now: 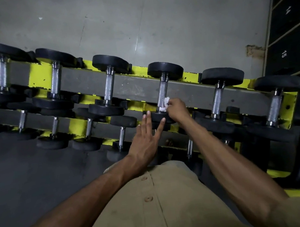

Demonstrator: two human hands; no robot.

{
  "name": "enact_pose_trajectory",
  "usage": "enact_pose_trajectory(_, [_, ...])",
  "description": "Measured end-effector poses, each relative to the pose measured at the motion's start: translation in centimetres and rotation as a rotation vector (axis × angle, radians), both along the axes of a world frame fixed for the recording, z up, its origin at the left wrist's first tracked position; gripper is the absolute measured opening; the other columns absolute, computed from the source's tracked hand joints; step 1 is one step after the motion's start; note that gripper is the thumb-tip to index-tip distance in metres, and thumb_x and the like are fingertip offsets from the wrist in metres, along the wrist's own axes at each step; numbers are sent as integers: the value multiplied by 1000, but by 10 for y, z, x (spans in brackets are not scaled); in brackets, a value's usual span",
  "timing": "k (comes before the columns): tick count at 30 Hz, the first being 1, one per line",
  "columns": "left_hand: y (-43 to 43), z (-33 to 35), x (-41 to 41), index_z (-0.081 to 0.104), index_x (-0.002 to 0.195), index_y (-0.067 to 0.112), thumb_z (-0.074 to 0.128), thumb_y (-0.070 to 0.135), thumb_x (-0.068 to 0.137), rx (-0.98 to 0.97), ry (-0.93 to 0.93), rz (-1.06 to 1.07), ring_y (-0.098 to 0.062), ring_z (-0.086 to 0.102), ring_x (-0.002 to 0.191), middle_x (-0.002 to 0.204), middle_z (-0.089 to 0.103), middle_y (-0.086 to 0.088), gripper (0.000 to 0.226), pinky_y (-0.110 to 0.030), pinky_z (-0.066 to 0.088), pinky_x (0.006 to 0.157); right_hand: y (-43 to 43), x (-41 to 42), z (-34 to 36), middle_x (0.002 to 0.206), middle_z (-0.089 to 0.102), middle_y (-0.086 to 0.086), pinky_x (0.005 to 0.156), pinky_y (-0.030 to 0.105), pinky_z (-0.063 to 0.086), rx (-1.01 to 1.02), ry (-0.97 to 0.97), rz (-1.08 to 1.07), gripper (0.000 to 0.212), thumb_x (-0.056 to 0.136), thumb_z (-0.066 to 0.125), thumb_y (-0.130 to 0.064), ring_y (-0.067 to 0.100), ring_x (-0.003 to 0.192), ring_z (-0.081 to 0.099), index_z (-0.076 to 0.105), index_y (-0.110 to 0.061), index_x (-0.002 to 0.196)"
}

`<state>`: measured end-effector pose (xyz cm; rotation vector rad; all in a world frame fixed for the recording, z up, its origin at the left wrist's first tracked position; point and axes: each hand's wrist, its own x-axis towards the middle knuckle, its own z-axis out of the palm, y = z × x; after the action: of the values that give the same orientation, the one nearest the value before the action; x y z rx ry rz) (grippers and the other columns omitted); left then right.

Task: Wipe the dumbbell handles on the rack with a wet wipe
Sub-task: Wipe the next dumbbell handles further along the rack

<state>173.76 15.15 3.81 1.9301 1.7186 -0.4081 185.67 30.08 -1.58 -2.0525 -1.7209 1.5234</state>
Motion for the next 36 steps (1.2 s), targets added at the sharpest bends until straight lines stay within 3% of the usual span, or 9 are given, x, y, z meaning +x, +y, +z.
enact_pose_trajectory(4, [0,-3,-4,-35,158,20,45,3,101,-3,-10,-40,-54,-24,152,153,-42,-39,99,-59,12,129,49,-23,-8,83,71,3,70,33,53,-43,174,-516,18,78,63,2,23,80,66,70,-15,76])
enact_pose_trajectory(7, [3,0,-12,-35,158,21,43,1,100,-7,-14,-86,-54,-23,152,154,-40,-40,99,-59,12,128,59,-39,-2,93,71,8,68,28,45,186,0,-580,12,88,58,-5,24,82,64,70,-9,90])
enact_pose_trajectory(11, [5,-3,-18,-36,157,22,46,9,104,7,-23,-108,-55,-23,152,153,-41,-40,99,-59,14,128,4,-28,9,91,73,-5,64,22,51,527,29,-317,13,95,58,-5,6,77,66,70,-12,95])
enact_pose_trajectory(16, [6,3,-18,-34,158,20,41,4,103,-12,-26,-129,-56,-23,152,153,-39,-42,95,-58,14,129,1,-3,0,102,61,5,66,33,48,744,-88,144,10,94,56,-9,23,87,59,64,-11,100])
enact_pose_trajectory(21, [6,4,-19,-33,159,21,43,-3,99,-4,-21,-123,-55,-22,152,155,-38,-41,100,-57,13,129,20,17,1,122,60,2,68,38,58,866,-123,511,26,90,63,-4,21,104,59,64,-14,114])
enact_pose_trajectory(26, [5,2,-17,-33,159,23,42,-3,98,4,-16,-106,-54,-23,153,155,-40,-39,100,-57,12,129,31,12,9,145,56,5,85,45,58,782,-190,1009,50,90,64,-7,29,118,59,58,-15,139])
enact_pose_trajectory(29, [3,-1,-17,-34,159,25,47,-7,96,18,-20,-87,-51,-24,153,154,-43,-36,107,-56,11,130,59,16,29,154,48,-4,74,38,57,816,-279,1038,59,91,56,-7,29,108,65,50,-23,147])
enact_pose_trajectory(33, [2,-3,-14,-34,158,26,49,-12,91,8,-28,-69,-49,-26,153,154,-45,-34,114,-56,12,130,65,15,37,142,61,-4,81,37,57,755,-171,837,50,89,58,2,31,107,69,65,-22,133])
enact_pose_trajectory(36, [3,-1,-11,-32,160,27,49,-10,92,-14,-37,-41,-48,-27,153,155,-44,-33,112,-55,13,129,38,3,41,128,68,0,90,42,56,509,-125,1178,32,94,60,-12,25,110,67,67,-24,123])
